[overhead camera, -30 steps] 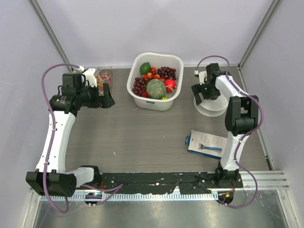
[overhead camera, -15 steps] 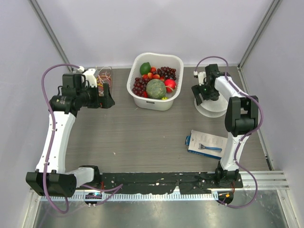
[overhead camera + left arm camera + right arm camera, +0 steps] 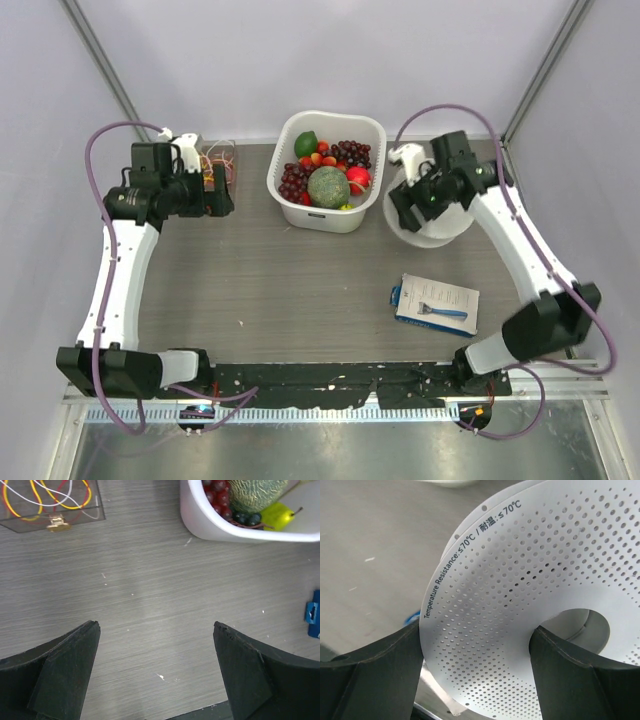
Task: Wrap the cables
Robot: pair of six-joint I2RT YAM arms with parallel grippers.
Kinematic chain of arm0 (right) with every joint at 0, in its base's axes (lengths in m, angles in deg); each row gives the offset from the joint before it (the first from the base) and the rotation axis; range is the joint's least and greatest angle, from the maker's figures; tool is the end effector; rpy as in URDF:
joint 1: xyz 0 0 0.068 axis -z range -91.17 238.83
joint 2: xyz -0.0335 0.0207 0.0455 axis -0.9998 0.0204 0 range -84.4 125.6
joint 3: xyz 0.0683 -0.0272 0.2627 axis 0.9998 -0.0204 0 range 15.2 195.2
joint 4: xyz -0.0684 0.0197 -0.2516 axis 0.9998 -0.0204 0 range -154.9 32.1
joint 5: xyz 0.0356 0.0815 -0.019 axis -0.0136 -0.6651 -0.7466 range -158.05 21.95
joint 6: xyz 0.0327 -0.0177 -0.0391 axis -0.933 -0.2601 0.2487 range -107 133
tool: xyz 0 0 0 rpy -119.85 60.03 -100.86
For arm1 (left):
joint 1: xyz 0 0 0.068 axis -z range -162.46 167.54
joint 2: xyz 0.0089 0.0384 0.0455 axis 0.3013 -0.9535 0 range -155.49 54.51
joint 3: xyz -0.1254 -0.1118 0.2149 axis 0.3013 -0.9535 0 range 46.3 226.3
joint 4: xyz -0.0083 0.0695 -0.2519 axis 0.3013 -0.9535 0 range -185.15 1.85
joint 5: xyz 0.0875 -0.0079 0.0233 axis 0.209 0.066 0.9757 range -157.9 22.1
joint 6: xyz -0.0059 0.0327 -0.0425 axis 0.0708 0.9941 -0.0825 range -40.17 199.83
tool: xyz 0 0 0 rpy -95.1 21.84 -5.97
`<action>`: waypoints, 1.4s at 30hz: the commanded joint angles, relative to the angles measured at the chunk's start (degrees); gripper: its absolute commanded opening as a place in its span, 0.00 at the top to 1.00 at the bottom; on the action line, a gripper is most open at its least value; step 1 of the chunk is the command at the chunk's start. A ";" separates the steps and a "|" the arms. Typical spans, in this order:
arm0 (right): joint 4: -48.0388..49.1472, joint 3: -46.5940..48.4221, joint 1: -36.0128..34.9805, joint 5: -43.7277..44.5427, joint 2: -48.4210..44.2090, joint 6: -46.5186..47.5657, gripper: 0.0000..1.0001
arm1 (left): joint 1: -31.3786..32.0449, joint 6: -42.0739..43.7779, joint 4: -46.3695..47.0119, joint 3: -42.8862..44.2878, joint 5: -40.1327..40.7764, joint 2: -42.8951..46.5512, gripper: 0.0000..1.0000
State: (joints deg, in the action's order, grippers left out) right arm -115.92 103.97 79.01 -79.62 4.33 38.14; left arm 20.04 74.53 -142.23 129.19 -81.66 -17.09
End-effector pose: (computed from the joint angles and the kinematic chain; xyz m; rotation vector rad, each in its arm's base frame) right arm 0.3110 0.0610 0.3452 -0.8392 2.4174 0.1590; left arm 0.2442 -0.0192 0.3970 0.0653 2.3154 -0.3472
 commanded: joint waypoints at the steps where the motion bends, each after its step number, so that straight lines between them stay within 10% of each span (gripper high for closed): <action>1: -6.75 -7.46 -14.22 -6.10 -12.15 5.43 0.55 | -0.22 -0.06 -1.55 5.61 5.40 -2.58 0.00; 9: -12.03 -13.80 -33.11 -8.73 -15.44 12.73 0.55 | -0.83 -6.99 -2.78 7.64 7.70 -5.31 0.00; 18: 7.62 -10.91 -51.42 2.51 0.89 7.56 0.50 | -8.65 -9.91 -2.95 6.84 5.15 -6.71 0.00; 24: 15.47 -6.68 -55.39 13.40 13.12 0.36 0.49 | -11.38 -8.06 -5.50 7.81 4.18 -9.09 0.00; 29: 15.66 -5.72 -55.83 15.00 15.68 -3.00 0.15 | -11.47 -6.74 -6.38 8.95 3.30 -10.23 0.00; 42: 11.35 3.16 -55.57 9.55 7.52 1.13 0.12 | -11.56 -1.38 -7.53 15.62 3.74 -15.85 0.00</action>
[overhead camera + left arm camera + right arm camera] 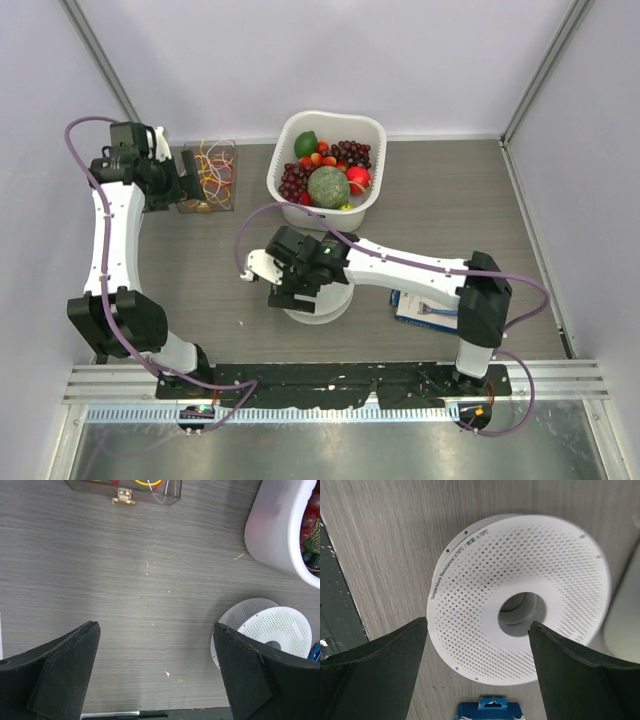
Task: Wrap the cables
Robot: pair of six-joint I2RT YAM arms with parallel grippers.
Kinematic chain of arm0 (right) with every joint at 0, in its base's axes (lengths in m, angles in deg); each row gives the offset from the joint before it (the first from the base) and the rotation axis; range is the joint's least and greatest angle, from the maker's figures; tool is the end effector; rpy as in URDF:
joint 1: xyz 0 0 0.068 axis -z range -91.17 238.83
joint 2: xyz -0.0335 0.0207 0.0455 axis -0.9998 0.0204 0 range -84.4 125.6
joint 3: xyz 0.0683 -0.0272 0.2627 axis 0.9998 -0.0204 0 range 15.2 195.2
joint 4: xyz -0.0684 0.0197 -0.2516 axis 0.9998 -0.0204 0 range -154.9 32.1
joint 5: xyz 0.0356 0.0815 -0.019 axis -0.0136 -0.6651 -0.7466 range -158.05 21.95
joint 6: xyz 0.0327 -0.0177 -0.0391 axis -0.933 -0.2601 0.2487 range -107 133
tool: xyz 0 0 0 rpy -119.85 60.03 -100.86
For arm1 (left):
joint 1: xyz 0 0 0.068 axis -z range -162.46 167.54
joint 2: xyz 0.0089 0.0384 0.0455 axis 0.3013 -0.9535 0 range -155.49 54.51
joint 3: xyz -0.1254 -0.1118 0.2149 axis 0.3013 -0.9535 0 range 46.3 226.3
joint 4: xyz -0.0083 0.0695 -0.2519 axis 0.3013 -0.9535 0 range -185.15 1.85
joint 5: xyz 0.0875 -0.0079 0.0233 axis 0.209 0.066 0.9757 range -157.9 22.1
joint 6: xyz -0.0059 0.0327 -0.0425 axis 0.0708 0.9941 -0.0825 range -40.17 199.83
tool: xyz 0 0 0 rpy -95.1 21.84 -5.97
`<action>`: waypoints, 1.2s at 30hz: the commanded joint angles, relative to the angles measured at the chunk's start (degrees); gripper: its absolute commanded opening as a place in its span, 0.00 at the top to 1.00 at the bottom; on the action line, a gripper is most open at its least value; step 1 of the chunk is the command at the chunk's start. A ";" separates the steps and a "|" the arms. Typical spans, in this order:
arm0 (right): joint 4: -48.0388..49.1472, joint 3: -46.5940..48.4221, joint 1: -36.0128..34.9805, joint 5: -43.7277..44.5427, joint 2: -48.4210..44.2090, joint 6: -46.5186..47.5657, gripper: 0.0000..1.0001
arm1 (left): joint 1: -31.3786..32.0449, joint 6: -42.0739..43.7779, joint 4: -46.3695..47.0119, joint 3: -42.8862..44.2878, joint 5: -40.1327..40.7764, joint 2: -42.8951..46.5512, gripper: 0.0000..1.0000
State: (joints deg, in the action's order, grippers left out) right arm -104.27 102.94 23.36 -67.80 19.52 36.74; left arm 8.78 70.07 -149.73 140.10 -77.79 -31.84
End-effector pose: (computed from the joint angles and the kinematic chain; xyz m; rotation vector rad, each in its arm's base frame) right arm 0.1605 0.3511 0.2618 -1.8832 1.9114 0.2279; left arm 0.2996 0.0399 0.3798 -0.3345 2.4872 -0.2241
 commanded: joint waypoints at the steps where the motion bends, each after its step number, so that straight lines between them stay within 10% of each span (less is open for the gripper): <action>1: -0.56 4.28 0.08 -3.49 -8.20 3.58 0.12 | -0.39 3.25 -0.03 5.77 -0.30 -1.98 0.00; 12: -1.44 14.73 20.01 -18.35 -13.48 -0.09 0.12 | -0.30 6.33 9.97 13.86 -6.63 -11.82 0.03; 17: 0.14 19.30 30.12 -24.24 -12.86 -4.93 0.12 | -0.47 2.04 16.92 17.11 -9.36 -18.05 0.19; 24: 0.67 19.75 35.15 -24.86 -12.78 -7.22 0.12 | -0.39 -3.33 23.26 23.95 -9.98 -30.27 0.48; 36: -0.91 20.80 35.77 -24.25 -10.06 -6.17 0.12 | -0.39 -0.09 27.74 35.31 -6.46 -45.48 0.55</action>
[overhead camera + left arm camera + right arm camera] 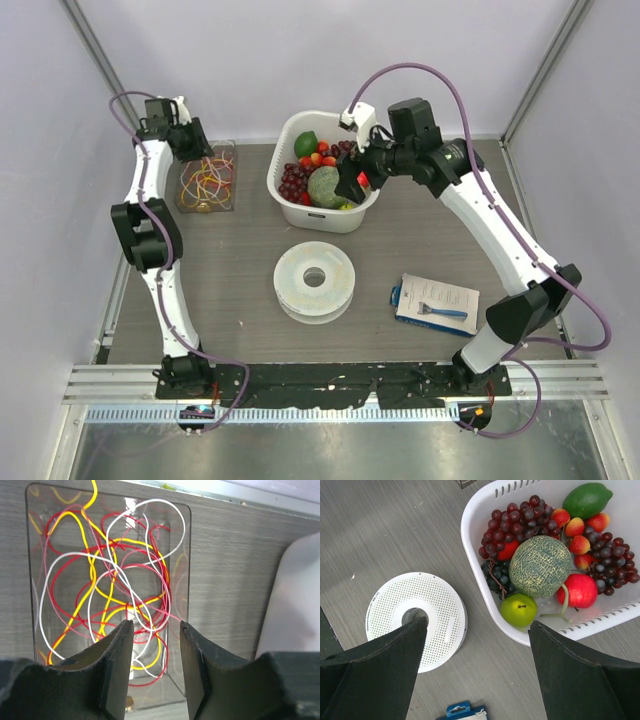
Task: Wrap the cables
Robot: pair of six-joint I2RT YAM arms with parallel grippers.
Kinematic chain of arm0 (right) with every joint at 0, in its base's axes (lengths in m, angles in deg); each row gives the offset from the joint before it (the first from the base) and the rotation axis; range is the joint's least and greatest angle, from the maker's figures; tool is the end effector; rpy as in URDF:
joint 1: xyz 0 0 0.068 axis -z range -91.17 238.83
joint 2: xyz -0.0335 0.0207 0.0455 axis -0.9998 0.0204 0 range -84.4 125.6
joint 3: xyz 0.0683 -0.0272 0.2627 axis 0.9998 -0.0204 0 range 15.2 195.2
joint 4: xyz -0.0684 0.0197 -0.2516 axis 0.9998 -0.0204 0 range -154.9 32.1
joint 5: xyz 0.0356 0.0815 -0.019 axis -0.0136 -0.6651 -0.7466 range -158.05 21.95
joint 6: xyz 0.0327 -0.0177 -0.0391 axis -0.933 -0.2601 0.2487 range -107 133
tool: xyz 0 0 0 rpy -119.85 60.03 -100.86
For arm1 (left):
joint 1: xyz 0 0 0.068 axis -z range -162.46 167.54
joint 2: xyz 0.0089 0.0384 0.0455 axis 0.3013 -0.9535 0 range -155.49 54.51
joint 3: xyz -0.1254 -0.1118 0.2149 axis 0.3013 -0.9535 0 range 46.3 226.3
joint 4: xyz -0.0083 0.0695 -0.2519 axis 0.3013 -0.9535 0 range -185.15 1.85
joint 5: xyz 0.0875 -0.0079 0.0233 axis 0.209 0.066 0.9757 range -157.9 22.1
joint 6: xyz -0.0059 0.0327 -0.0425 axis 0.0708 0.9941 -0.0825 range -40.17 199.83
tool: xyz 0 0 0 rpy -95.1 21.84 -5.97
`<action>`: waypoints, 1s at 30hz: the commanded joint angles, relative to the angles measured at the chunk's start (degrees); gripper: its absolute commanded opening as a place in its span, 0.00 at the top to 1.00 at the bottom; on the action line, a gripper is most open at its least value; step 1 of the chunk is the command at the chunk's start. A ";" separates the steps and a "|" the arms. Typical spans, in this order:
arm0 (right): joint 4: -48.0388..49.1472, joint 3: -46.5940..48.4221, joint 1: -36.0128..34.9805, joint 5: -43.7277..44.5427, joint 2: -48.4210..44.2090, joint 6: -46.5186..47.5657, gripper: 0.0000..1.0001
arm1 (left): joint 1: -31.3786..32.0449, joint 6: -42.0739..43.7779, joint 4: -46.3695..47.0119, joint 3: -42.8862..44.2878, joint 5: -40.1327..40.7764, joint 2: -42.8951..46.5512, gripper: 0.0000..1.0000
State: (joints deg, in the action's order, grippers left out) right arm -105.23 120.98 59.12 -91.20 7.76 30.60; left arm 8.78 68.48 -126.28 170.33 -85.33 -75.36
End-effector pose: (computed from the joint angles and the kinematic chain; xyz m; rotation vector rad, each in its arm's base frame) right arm 0.2908 0.1820 0.4340 -1.0757 1.8702 0.5578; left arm 0.5123 0.0681 0.2759 -0.2564 2.3104 -0.3777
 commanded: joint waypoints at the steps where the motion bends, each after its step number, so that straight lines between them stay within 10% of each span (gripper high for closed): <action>1: 0.05 3.20 0.01 -0.92 1.97 -0.03 0.12 | -0.39 1.60 4.29 5.69 1.34 -2.58 0.55; 18: -0.57 4.96 0.01 -2.33 4.78 -0.47 0.12 | -0.30 5.11 3.15 1.14 -5.06 -0.84 0.57; 30: -1.10 4.88 0.01 -3.03 5.22 -0.12 0.12 | -0.12 32.59 -7.12 9.99 -11.04 -1.18 0.34</action>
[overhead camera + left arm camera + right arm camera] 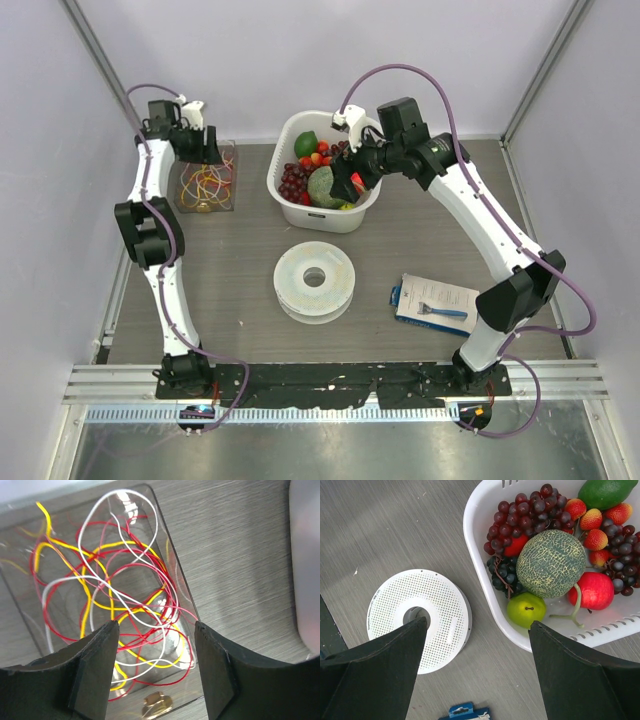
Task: Wrap the cables
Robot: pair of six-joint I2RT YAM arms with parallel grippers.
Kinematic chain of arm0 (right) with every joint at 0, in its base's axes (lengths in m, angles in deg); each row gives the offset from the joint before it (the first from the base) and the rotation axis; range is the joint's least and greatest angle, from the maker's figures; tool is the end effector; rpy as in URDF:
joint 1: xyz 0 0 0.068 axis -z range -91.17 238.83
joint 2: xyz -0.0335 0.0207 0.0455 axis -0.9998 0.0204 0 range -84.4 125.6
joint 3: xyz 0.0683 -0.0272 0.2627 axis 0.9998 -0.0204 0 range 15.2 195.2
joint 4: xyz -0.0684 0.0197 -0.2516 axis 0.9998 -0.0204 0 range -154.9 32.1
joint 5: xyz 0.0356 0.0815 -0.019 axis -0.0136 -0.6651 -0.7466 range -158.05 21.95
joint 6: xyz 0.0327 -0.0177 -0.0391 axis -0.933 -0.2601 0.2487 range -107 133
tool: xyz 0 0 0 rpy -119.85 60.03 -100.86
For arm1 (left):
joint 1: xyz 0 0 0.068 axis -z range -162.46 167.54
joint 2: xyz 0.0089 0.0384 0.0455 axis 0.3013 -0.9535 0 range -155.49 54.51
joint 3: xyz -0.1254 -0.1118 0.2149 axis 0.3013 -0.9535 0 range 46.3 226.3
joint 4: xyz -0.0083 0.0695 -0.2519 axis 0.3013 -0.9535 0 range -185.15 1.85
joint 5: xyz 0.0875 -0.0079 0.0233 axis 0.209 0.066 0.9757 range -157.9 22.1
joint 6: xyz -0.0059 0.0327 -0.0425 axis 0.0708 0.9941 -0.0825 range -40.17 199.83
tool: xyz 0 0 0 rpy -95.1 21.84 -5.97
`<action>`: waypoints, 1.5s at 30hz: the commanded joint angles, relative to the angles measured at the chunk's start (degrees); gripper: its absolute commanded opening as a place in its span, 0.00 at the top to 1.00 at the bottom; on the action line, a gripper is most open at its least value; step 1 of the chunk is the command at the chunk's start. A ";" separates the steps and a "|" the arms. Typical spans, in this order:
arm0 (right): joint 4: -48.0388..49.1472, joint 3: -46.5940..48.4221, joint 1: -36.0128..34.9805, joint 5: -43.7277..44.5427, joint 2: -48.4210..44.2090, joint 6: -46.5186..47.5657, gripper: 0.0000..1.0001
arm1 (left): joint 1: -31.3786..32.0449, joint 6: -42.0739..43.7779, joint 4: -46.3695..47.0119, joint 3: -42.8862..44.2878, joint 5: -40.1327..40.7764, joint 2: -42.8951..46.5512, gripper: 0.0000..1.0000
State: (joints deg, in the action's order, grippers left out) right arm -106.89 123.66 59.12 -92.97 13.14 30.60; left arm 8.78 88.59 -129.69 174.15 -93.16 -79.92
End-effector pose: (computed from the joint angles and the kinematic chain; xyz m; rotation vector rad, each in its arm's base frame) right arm 0.3118 0.1951 0.4149 -1.1075 1.9342 0.6007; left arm 0.5221 0.0650 0.2545 0.1998 2.3319 -0.3805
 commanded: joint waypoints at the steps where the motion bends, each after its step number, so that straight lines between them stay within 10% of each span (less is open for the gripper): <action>1: 0.39 2.28 0.01 -1.26 -0.24 -0.03 0.12 | -0.04 17.48 -5.99 7.75 -4.26 2.60 0.35; 11: 0.13 2.89 0.01 -2.14 0.46 -0.73 0.12 | 1.02 44.05 -10.14 3.98 -5.85 3.30 0.33; 34: -0.58 3.77 -0.08 -3.11 1.34 -1.17 0.12 | 3.04 55.41 -5.23 7.68 -2.26 -5.58 0.42; 45: -0.58 2.89 0.01 -3.02 0.73 -1.00 0.12 | 2.60 34.18 16.01 -1.45 -3.84 2.75 1.00</action>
State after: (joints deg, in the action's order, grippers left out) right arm -107.77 124.82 59.12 -95.20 14.65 30.14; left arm 11.89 134.49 -126.67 177.10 -95.41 -84.97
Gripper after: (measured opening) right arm 0.882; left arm 0.040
